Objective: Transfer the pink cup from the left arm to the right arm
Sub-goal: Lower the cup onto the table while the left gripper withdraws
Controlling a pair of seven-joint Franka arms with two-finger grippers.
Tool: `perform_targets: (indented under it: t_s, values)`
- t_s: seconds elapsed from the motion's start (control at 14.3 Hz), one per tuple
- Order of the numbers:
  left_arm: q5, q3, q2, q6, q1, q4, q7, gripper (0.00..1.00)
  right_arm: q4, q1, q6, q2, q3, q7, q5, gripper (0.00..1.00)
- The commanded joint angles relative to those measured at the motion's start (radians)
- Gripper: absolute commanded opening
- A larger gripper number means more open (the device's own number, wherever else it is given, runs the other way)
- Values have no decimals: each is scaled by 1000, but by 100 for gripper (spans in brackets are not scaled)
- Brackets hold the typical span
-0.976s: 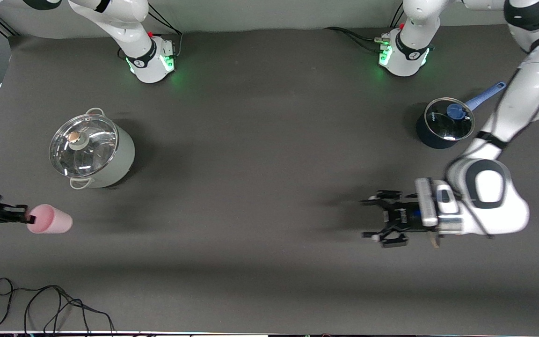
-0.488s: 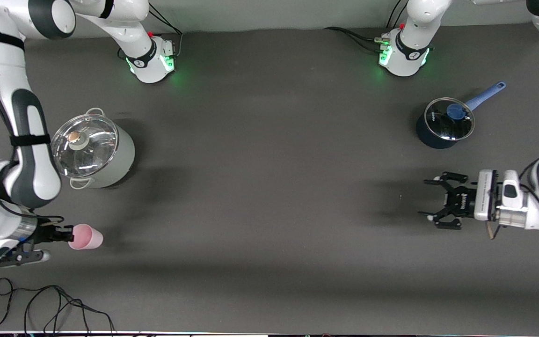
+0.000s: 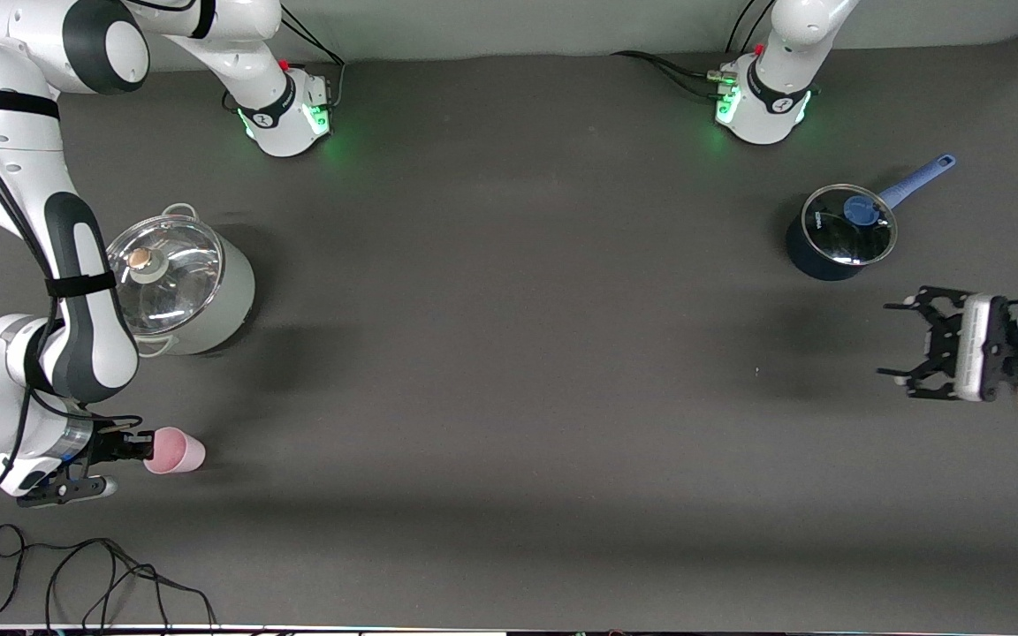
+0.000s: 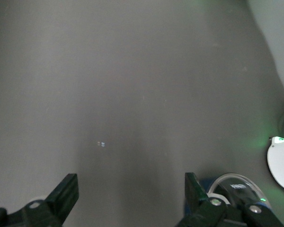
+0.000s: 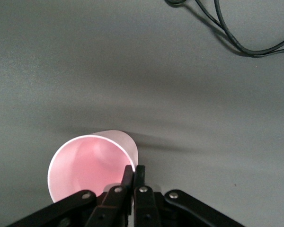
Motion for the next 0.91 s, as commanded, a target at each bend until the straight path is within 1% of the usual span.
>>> perform_targets:
  t_s: [0.0, 0.07, 0.28, 0.42, 0.56, 0.7, 0.84]
  values:
    - [70, 22, -171, -35, -15, -25, -132, 100, 29, -3, 11, 17, 1, -18, -14, 98]
    - [92, 22, -200, -46, -19, -25, -174, 100, 29, -6, 10, 16, 1, -17, -16, 100]
    - [138, 21, -270, -67, -23, -25, -281, 100, 29, -7, -3, -1, 1, -12, -16, 100]
    - [155, 19, -306, -73, -25, -25, -336, 100, 37, -4, -74, -36, 1, -8, -16, 100]
    - [183, 9, -340, -80, -25, -25, -413, 100, 43, 0, -168, -93, 1, -3, -14, 100]
    - [183, 9, -369, -81, -25, -25, -496, 100, 45, 0, -258, -159, 1, 3, -4, 100]
    - [183, 15, -370, -81, -19, -25, -553, 100, 49, 2, -363, -232, 3, 17, -2, 100]
